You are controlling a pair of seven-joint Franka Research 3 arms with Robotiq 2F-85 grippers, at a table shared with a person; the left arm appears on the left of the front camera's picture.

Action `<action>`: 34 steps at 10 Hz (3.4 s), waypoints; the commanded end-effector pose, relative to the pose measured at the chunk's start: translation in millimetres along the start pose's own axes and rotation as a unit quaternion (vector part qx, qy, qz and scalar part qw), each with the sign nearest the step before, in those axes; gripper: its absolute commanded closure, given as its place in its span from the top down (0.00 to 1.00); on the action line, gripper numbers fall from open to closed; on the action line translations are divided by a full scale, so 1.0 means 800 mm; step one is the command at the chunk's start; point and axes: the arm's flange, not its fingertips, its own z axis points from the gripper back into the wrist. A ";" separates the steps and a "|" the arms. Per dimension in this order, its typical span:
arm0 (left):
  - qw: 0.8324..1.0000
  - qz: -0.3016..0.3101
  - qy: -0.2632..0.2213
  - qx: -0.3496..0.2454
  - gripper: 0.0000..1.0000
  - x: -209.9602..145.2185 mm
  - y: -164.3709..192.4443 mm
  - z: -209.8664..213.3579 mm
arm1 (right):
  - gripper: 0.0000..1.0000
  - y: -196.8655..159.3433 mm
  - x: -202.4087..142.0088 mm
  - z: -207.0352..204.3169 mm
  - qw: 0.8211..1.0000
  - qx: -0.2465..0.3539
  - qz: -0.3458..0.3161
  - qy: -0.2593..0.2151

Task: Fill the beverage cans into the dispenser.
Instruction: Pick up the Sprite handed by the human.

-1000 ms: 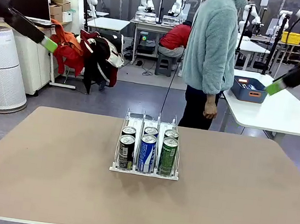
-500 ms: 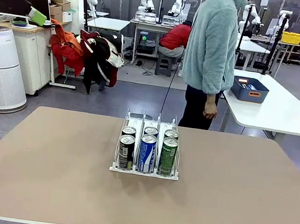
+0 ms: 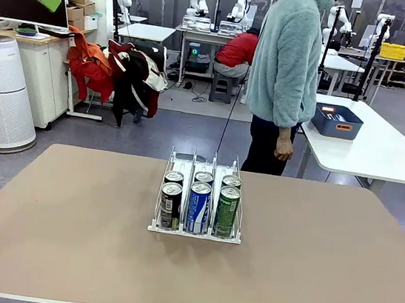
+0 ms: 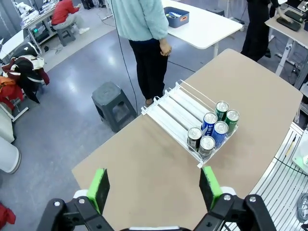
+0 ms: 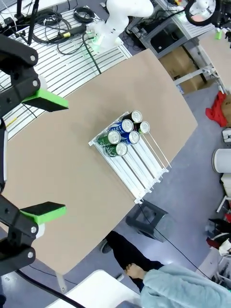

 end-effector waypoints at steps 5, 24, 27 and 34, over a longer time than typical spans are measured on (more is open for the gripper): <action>1.000 0.002 0.019 -0.002 1.00 -0.002 -0.006 -0.004 | 1.00 -0.005 -0.004 0.003 1.000 0.000 -0.010 -0.005; 0.992 -0.042 0.038 -0.112 1.00 0.042 -0.050 0.029 | 1.00 -0.028 -0.015 0.035 0.998 0.009 -0.017 0.051; 0.992 -0.042 0.038 -0.112 1.00 0.042 -0.050 0.029 | 1.00 -0.028 -0.015 0.035 0.998 0.009 -0.017 0.051; 0.992 -0.042 0.038 -0.112 1.00 0.042 -0.050 0.029 | 1.00 -0.028 -0.015 0.035 0.998 0.009 -0.017 0.051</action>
